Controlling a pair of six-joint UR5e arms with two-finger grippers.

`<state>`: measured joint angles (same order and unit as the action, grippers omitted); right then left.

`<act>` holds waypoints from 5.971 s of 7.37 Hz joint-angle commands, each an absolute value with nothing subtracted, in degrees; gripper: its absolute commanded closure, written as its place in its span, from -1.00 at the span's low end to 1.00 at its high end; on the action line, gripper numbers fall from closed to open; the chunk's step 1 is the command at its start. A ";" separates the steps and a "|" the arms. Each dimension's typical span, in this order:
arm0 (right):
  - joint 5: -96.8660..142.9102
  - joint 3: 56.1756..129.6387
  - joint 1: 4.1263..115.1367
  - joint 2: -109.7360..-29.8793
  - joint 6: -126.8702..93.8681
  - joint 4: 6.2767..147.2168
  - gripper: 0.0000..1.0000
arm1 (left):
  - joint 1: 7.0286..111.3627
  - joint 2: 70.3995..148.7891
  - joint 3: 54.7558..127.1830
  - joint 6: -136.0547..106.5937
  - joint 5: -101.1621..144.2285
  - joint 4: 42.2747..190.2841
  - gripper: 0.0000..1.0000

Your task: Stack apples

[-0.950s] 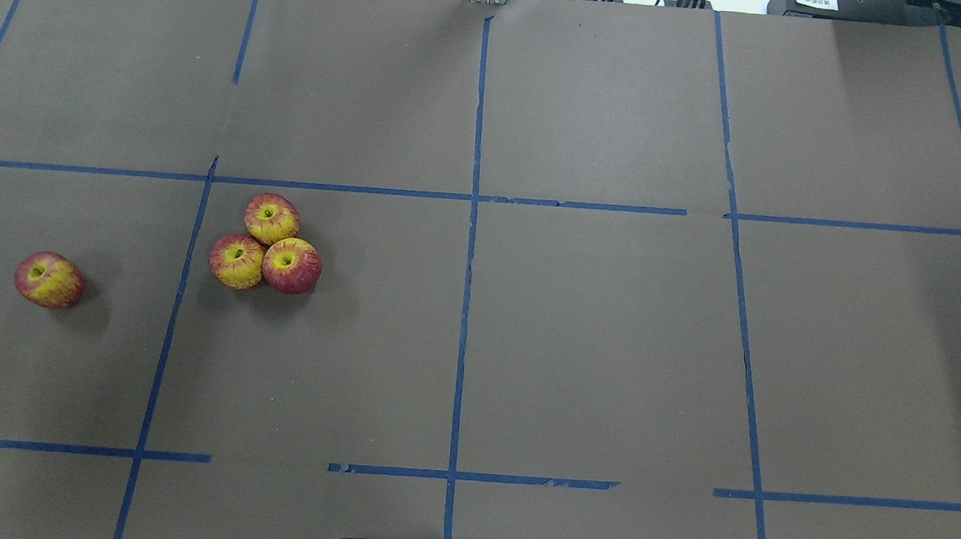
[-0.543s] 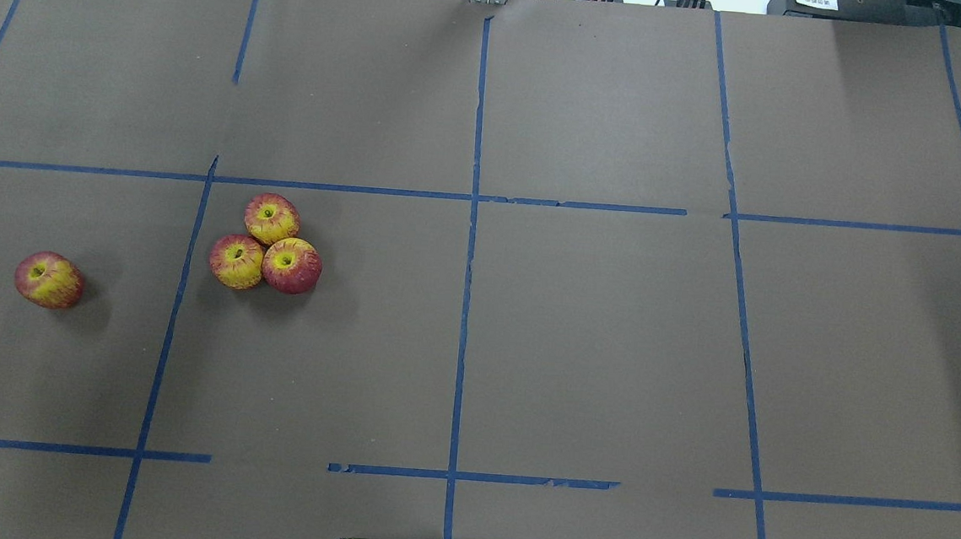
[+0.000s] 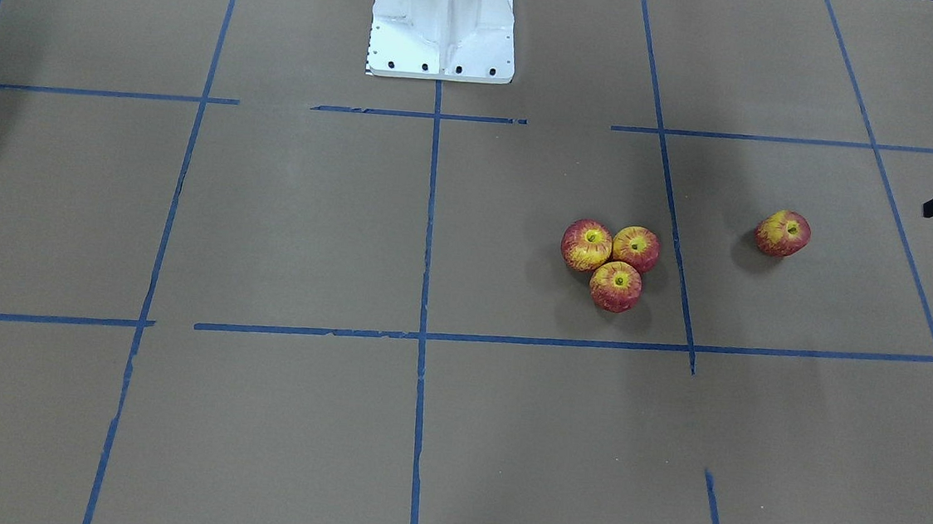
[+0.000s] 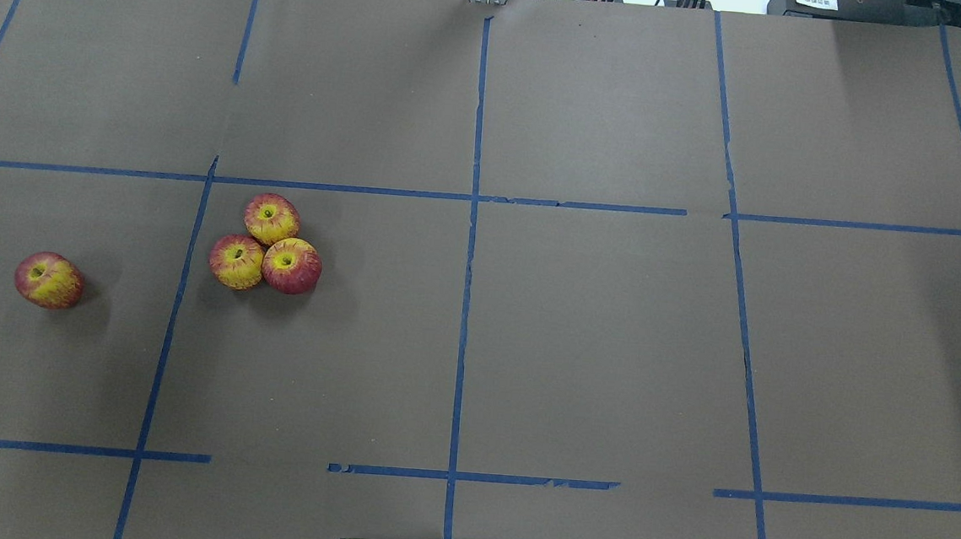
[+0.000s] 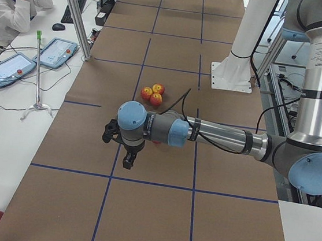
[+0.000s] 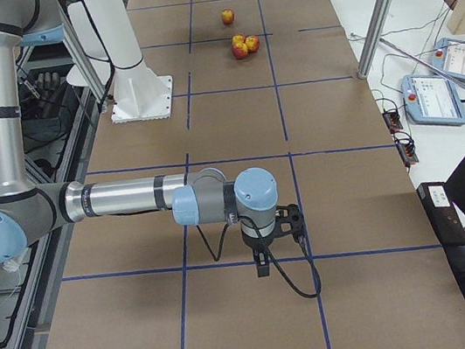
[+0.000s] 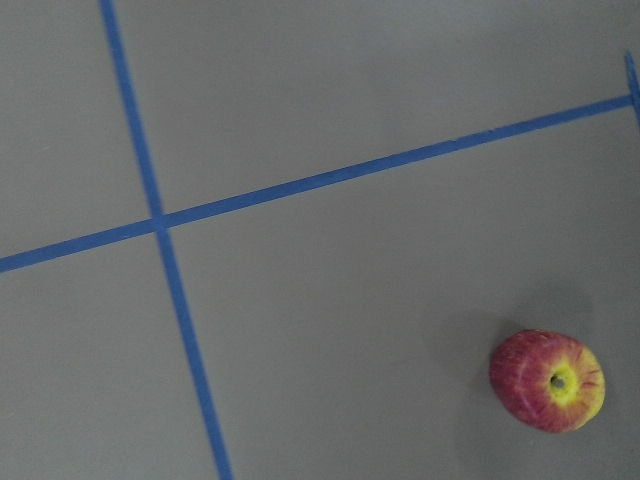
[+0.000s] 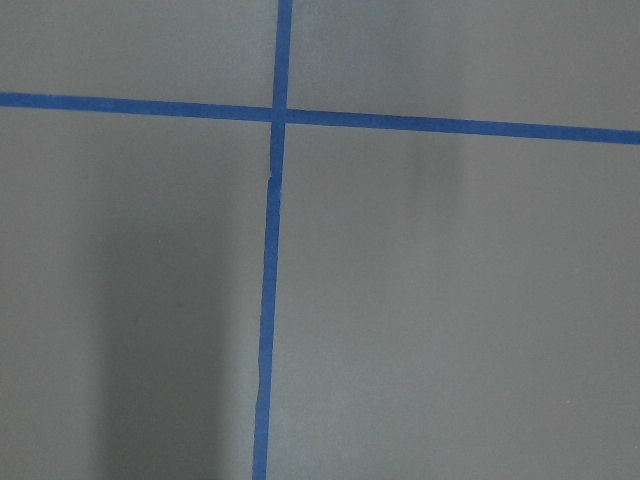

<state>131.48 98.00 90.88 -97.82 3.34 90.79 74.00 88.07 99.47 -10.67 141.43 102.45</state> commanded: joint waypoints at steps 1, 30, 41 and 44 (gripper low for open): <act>131.48 98.00 90.88 -97.82 3.34 90.79 -1.00 | 62.00 87.45 99.41 -36.56 132.94 115.81 -1.00; 131.48 98.00 90.88 -97.82 3.34 90.79 -1.00 | 43.06 113.82 98.79 -59.94 123.76 98.17 1.00; 131.48 98.00 90.88 -97.82 3.34 90.79 -1.00 | 44.11 111.20 104.03 -59.59 120.76 97.74 -1.00; 131.48 98.00 90.88 -97.82 3.34 90.79 -1.00 | 49.54 100.84 115.11 -54.53 121.29 98.00 -1.00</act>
